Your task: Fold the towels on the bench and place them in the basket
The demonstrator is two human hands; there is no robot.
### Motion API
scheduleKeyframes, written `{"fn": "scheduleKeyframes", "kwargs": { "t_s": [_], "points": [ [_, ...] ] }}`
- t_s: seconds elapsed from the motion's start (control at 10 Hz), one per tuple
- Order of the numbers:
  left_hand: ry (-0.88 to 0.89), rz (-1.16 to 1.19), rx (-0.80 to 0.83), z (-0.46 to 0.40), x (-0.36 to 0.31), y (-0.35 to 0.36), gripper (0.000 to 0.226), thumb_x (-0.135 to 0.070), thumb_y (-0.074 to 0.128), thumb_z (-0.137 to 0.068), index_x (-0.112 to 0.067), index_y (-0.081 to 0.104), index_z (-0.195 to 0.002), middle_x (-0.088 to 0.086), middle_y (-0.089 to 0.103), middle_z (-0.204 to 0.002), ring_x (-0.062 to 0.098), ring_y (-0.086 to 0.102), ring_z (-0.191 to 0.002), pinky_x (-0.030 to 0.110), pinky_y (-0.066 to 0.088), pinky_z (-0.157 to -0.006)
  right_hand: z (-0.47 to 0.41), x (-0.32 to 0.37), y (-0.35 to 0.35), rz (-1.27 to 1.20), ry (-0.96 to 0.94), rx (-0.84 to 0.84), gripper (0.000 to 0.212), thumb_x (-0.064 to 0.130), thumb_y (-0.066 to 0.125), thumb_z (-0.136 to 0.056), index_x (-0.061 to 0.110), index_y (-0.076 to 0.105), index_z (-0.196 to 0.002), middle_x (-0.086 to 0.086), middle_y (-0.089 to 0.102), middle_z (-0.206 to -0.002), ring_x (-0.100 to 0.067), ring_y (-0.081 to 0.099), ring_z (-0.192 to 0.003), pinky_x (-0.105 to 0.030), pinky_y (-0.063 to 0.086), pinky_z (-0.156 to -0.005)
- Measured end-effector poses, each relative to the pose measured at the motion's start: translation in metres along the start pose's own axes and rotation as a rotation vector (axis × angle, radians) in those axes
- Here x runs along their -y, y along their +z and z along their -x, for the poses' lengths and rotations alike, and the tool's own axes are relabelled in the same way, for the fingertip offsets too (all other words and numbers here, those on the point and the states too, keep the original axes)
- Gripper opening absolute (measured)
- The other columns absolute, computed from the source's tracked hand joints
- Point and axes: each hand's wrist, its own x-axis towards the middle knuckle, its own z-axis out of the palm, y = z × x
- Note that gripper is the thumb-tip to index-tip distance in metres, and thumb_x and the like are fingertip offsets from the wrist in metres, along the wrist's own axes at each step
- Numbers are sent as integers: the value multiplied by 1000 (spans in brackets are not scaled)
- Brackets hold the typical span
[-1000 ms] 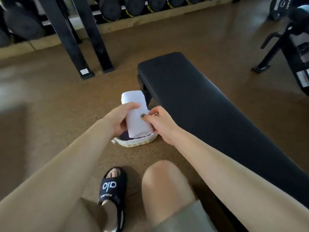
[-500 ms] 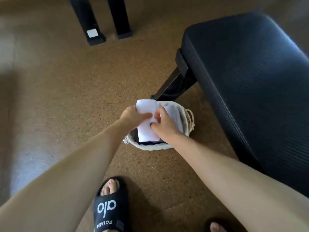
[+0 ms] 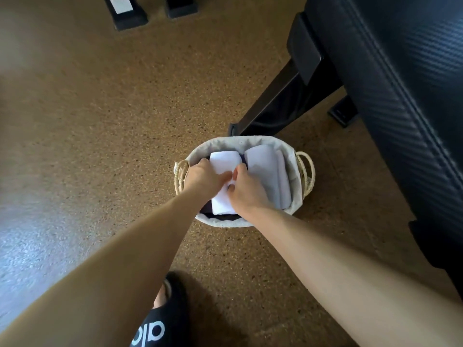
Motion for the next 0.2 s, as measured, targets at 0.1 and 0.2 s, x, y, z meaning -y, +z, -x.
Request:
{"fn": "scheduleKeyframes", "kwargs": {
  "t_s": [0.1,0.2],
  "points": [
    [16,-14,-38,5,-1,4,73,-62,67,-83,-5,54,-126,14,65,-120,34,62,-113,38,49,-90,3,0,3,137,-52,18,31,21,37,-107,11,41,-136,-16,65,-119,-36,64,-110,-40,44,-79],
    [8,-98,-47,8,-10,2,78,-60,65,-87,-5,41,-137,17,53,-136,37,54,-126,45,46,-99,3,4,2,263,-75,-7,29,17,40,-106,13,52,-132,-13,61,-123,-33,63,-110,-37,43,-80]
  ]
}}
